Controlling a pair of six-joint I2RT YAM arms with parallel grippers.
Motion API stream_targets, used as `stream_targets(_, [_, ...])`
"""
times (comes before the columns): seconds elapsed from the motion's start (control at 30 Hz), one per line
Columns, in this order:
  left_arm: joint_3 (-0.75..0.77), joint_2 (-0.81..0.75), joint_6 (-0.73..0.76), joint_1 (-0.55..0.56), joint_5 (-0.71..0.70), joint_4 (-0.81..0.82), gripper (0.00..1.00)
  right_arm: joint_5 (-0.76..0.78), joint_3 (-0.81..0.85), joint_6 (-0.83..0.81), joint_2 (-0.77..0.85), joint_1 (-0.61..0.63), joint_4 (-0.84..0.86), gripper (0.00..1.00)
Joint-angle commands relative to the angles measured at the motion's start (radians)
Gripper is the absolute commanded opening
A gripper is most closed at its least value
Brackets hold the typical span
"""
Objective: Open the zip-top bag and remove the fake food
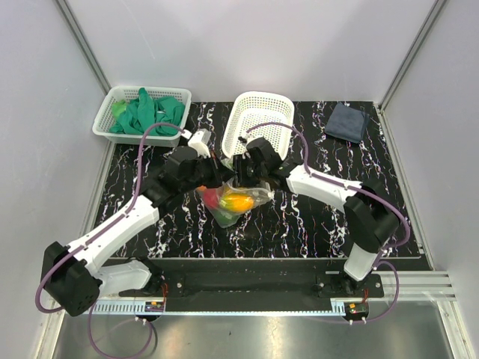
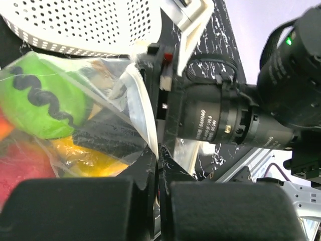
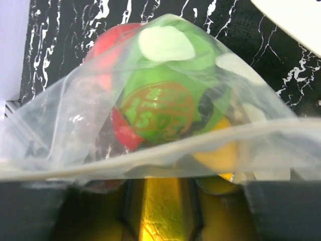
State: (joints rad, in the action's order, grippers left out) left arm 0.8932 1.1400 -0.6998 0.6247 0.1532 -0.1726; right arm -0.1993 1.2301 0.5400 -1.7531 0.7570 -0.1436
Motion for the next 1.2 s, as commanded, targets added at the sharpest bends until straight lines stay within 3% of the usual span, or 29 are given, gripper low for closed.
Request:
stream_targets(0.0, [0.058, -0.025, 0.039, -0.003, 0.052, 0.036, 0.00, -0.053, -0.004, -0.072, 0.086, 0.005, 0.030, 0.50])
stream_targets(0.03, [0.061, -0.023, 0.042, -0.005, 0.058, 0.035, 0.00, -0.104, -0.003, -0.080, 0.090, 0.004, 0.001, 0.62])
stream_targets(0.13, [0.067, -0.016, 0.060, -0.014, 0.069, 0.022, 0.00, -0.210, -0.014, -0.121, 0.101, 0.005, -0.054, 0.71])
stream_targets(0.3, [0.089, 0.010, 0.075, -0.022, 0.074, 0.018, 0.00, -0.369, -0.060, -0.167, 0.127, 0.005, -0.086, 0.77])
stream_targets(0.5, [0.107, 0.056, 0.100, -0.031, 0.069, 0.016, 0.00, -0.448, -0.089, -0.176, 0.124, 0.005, -0.106, 0.79])
stream_targets(0.57, [0.121, 0.078, 0.124, -0.040, 0.072, -0.002, 0.00, -0.434, -0.093, -0.166, 0.130, 0.008, -0.108, 0.79])
stream_targets(0.73, [0.174, 0.113, 0.190, -0.048, 0.112, -0.053, 0.00, -0.152, -0.060, -0.014, 0.152, 0.002, -0.113, 0.81])
stream_targets(0.93, [0.078, 0.093, 0.105, -0.043, 0.215, 0.033, 0.00, -0.100, -0.052, 0.176, 0.087, 0.004, 0.018, 0.85])
stream_targets(1.17, [-0.002, 0.106, 0.052, -0.026, 0.214, 0.117, 0.00, -0.112, -0.049, 0.241, -0.032, 0.039, 0.134, 0.94])
